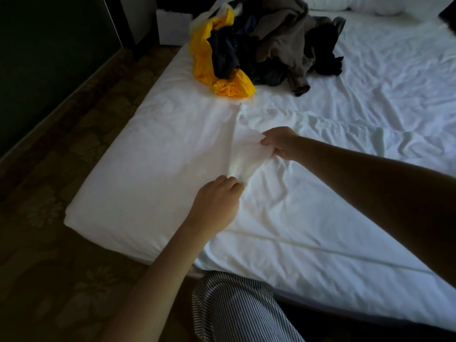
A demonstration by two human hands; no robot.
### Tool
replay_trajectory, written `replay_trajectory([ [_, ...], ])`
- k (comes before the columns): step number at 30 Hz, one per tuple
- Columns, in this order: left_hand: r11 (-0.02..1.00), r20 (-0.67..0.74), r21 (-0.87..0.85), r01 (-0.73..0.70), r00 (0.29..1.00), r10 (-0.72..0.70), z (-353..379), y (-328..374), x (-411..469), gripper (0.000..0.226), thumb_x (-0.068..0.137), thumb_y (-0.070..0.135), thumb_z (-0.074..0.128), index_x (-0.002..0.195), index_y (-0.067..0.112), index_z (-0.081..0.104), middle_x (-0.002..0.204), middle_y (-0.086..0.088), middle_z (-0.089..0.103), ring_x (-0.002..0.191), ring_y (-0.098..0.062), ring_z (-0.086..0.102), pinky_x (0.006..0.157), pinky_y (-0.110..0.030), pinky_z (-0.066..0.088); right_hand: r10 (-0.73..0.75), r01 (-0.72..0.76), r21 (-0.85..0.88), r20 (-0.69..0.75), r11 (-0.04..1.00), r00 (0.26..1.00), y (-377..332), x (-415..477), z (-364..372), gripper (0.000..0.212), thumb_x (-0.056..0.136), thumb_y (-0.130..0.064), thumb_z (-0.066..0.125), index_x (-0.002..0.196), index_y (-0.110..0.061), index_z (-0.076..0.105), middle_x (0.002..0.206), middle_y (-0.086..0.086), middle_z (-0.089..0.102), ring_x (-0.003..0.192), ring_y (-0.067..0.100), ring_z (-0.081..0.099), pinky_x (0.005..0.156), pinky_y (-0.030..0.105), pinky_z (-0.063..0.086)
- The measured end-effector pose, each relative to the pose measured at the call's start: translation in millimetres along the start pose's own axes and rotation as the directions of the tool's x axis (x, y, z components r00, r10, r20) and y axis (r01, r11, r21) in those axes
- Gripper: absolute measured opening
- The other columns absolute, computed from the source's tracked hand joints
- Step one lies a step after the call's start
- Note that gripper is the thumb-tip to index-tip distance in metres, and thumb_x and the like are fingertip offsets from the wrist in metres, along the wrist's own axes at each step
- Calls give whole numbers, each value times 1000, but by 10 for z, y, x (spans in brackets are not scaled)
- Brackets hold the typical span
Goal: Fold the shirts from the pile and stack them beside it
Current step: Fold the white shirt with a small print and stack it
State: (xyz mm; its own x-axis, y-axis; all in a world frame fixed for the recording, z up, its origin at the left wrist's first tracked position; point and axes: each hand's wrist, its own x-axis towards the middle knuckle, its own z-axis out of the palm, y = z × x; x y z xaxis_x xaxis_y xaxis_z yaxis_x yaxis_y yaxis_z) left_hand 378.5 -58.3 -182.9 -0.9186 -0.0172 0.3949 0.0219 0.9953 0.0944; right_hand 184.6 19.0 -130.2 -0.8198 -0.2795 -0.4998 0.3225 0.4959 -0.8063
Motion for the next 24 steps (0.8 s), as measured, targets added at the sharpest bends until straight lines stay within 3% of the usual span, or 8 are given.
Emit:
replay_trajectory([
  [3,996,-148,-84,-30,989,17,-91,-88,37,23,80,27,53,83,14,71,70,1,65,65,-25,59,57,-31,44,-220,157,-333,-161,930,962,71,-32,25,38,89,-5,50,128,-7,50,132,13,50,99,23,52,70,25,45],
  [5,994,-244,-112,22,968,-49,-155,-86,152,24,85,23,50,86,11,70,79,-2,69,70,-27,61,63,-35,41,-523,332,-593,-181,733,833,106,-105,82,43,89,-11,49,132,-9,46,138,12,44,118,28,47,92,33,39],
  [7,984,-245,-135,118,958,-149,-73,-62,276,29,89,21,45,96,7,70,97,-8,71,83,-28,62,70,-36,43,-730,530,-693,8,489,684,136,-176,196,43,92,-14,48,135,-8,46,143,12,42,132,27,37,106,33,26],
  [9,972,-121,-58,226,965,-232,141,-14,324,38,91,27,43,109,5,67,114,-12,67,100,-27,62,78,-34,46,-702,621,-698,240,355,671,218,-200,303,43,98,-19,41,140,-11,42,151,9,34,141,22,25,112,30,14],
  [12,936,90,30,352,931,-353,405,74,216,46,90,36,39,116,10,67,122,-10,65,109,-27,63,90,-39,48,-491,572,-763,391,301,779,474,-139,338,50,103,-36,23,151,-25,16,159,0,8,146,15,3,115,31,2],
  [14,918,103,32,395,913,-396,429,94,171,47,90,38,37,118,14,67,123,-8,64,110,-26,63,93,-41,47,-462,546,-786,386,288,799,577,-101,317,52,102,-43,17,151,-31,4,160,-3,-1,146,13,-4,116,31,-2],
  [18,915,96,41,402,910,-404,385,105,117,51,89,39,33,125,19,63,130,-11,59,116,-30,59,97,-46,44,-440,454,-837,299,306,847,541,-48,251,53,101,-45,14,151,-32,-1,159,-7,-5,146,15,-8,117,33,-4],
  [24,889,159,-47,456,882,-444,172,25,-204,65,89,53,14,146,29,35,152,-7,35,141,-22,30,114,-41,18,-333,322,-882,206,343,920,499,-3,-13,53,101,-44,12,151,-30,-1,159,-4,-7,146,16,-5,117,36,-4],
])
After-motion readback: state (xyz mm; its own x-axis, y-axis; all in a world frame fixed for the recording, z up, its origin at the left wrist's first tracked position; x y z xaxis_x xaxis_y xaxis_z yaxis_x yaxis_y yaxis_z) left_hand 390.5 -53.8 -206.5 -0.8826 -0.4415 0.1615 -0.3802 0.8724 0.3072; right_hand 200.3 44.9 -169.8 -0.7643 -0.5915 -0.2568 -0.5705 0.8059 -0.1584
